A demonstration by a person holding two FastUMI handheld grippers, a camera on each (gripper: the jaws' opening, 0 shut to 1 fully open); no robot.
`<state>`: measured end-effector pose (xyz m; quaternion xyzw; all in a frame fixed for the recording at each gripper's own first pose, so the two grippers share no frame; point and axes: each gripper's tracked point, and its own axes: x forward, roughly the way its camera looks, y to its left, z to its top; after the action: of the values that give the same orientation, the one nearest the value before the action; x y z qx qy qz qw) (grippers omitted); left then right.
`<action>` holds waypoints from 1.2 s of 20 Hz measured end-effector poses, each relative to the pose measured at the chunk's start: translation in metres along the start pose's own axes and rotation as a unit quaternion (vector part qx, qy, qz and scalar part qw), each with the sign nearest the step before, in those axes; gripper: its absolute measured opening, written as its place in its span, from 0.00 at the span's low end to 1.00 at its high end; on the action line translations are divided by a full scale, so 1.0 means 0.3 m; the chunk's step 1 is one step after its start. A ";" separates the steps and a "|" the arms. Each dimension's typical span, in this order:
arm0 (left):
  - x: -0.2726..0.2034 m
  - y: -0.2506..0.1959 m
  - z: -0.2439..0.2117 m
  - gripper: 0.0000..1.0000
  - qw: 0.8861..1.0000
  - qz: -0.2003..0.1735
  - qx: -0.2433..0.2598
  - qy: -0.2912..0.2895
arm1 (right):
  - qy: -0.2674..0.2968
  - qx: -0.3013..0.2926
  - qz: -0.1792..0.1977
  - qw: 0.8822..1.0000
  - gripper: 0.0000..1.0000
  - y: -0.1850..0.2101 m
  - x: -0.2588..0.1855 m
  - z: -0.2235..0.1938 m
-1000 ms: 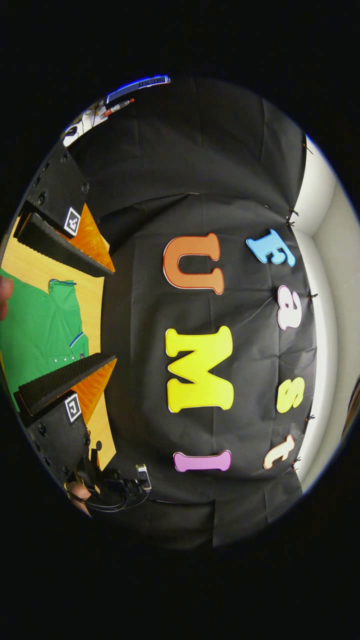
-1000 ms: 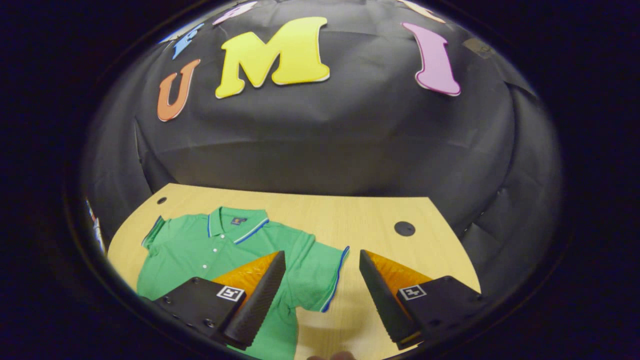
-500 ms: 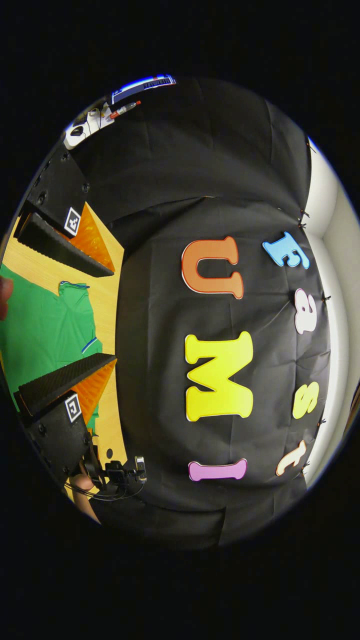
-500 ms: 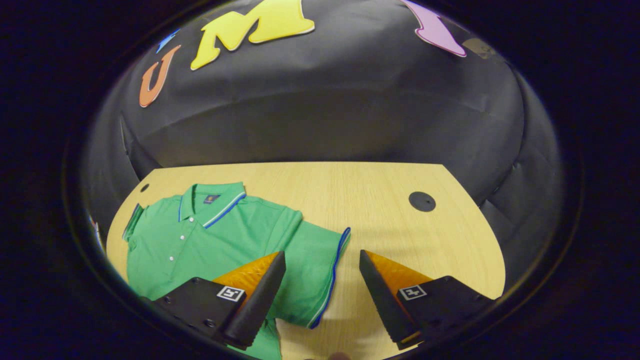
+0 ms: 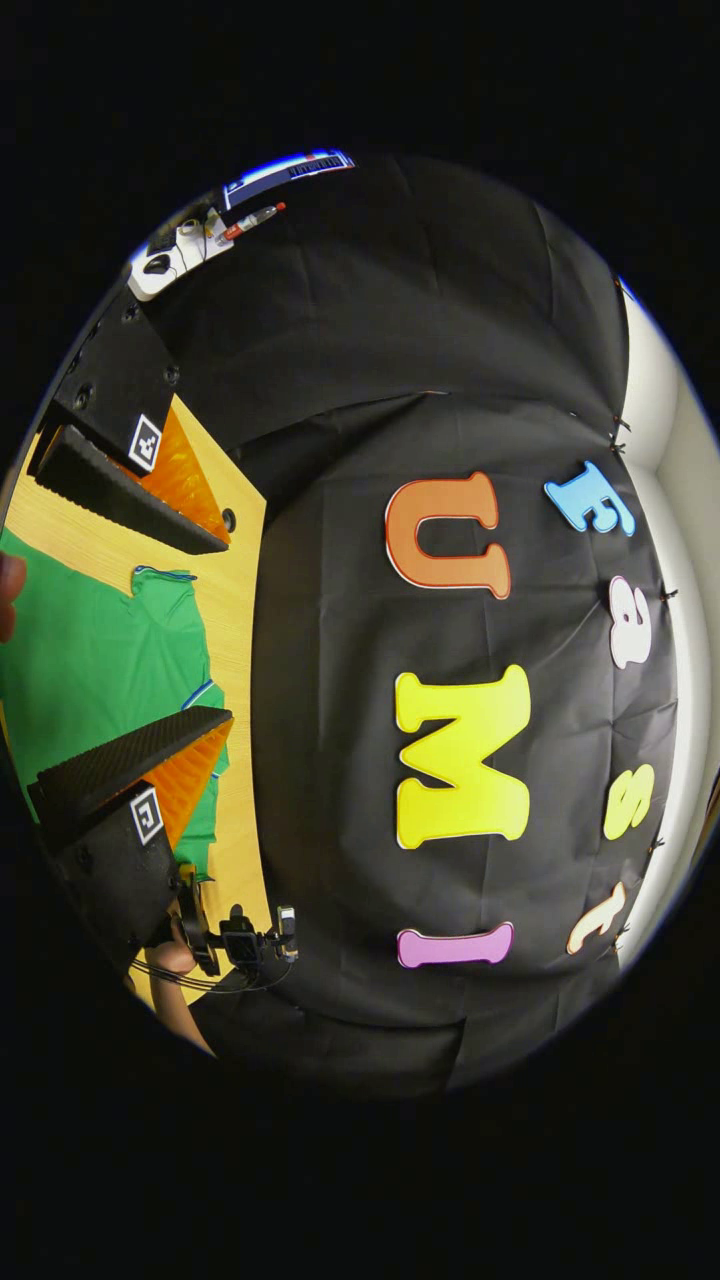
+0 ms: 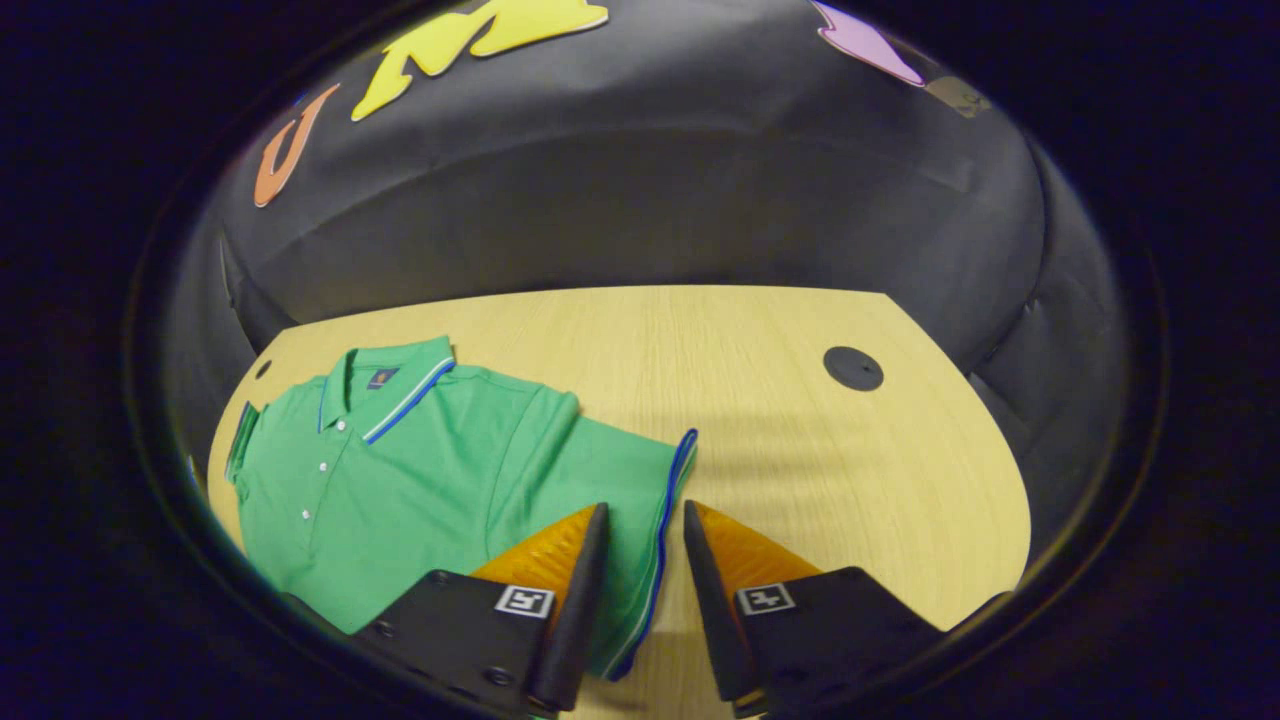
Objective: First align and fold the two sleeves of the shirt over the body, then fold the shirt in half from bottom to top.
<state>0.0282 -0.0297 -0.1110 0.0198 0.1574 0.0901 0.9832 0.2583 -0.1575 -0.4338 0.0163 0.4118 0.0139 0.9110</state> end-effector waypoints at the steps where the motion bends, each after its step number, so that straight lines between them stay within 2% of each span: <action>1: 0.002 0.002 -0.006 0.98 1.000 0.002 -0.003 0.002 | -0.002 0.004 0.002 1.000 0.39 0.000 0.006 0.004; 4: 0.003 -0.004 -0.011 0.98 1.000 -0.002 -0.004 0.005 | -0.004 -0.001 0.011 1.000 0.08 0.007 0.002 0.010; 5: 0.001 -0.004 -0.010 0.98 1.000 -0.003 -0.004 0.004 | -0.003 0.002 0.012 1.000 0.08 0.008 -0.005 0.017; 6: -0.001 -0.002 -0.006 0.98 1.000 -0.004 -0.003 0.004 | -0.003 0.009 0.016 1.000 0.01 0.009 -0.004 0.017; 9: -0.005 0.014 -0.018 0.98 1.000 -0.001 -0.006 0.007 | -0.015 0.034 0.024 0.999 0.04 0.003 -0.042 0.057; 12: -0.010 0.013 -0.022 0.98 1.000 -0.004 -0.018 0.008 | -0.021 0.055 0.033 0.998 0.02 0.018 -0.082 0.097; 15: -0.020 0.011 -0.013 0.98 1.000 -0.009 -0.021 0.004 | -0.038 0.036 0.036 0.998 0.03 0.070 -0.123 0.158; 21: -0.054 0.086 -0.002 0.98 0.999 0.007 -0.035 -0.003 | -0.062 0.005 0.074 0.995 0.02 0.323 -0.199 0.266; 24: -0.086 0.156 0.004 0.98 0.999 0.028 -0.034 -0.007 | -0.053 -0.014 0.100 0.993 0.02 0.477 -0.187 0.254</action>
<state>-0.0036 0.0117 -0.0986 -0.0089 0.1463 0.1231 0.9815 0.2769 -0.0181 -0.3355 0.0456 0.3585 0.1100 0.9259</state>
